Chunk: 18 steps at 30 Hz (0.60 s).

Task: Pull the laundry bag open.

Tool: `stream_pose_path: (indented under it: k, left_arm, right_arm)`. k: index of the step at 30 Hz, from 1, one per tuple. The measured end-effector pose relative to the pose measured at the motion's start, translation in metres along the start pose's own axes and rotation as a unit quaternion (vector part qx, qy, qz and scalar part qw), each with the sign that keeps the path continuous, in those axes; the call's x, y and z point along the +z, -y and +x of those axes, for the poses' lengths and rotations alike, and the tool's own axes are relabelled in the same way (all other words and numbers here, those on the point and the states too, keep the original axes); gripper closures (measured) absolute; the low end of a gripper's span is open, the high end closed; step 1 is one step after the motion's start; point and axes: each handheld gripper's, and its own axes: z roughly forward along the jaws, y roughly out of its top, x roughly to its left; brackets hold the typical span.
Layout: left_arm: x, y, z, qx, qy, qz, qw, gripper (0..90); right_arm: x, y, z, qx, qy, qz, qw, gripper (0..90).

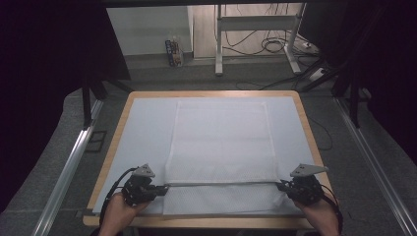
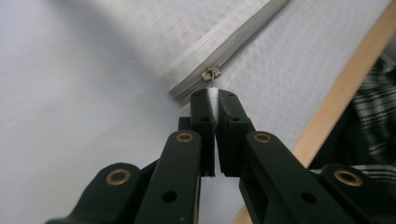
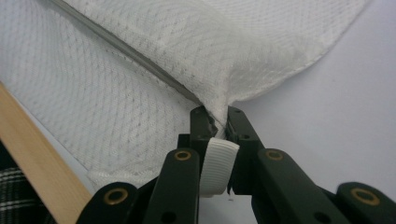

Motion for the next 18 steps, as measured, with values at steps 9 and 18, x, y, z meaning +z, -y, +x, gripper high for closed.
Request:
stream_pose_path:
  k: [9,18]
  left_arm:
    - [-0.0044,0.0039,0.0032,-0.010,-0.001,-0.008,0.9999,87.6]
    - [-0.0013,0.0053,0.0030,-0.010,-0.021,0.009,0.9997,87.7]
  right_arm:
    - [-0.0007,0.0014,-0.0005,0.004,-0.001,0.002,1.0000,81.9]
    - [-0.0013,0.0096,0.0007,0.009,-0.002,0.009,0.9999,82.0]
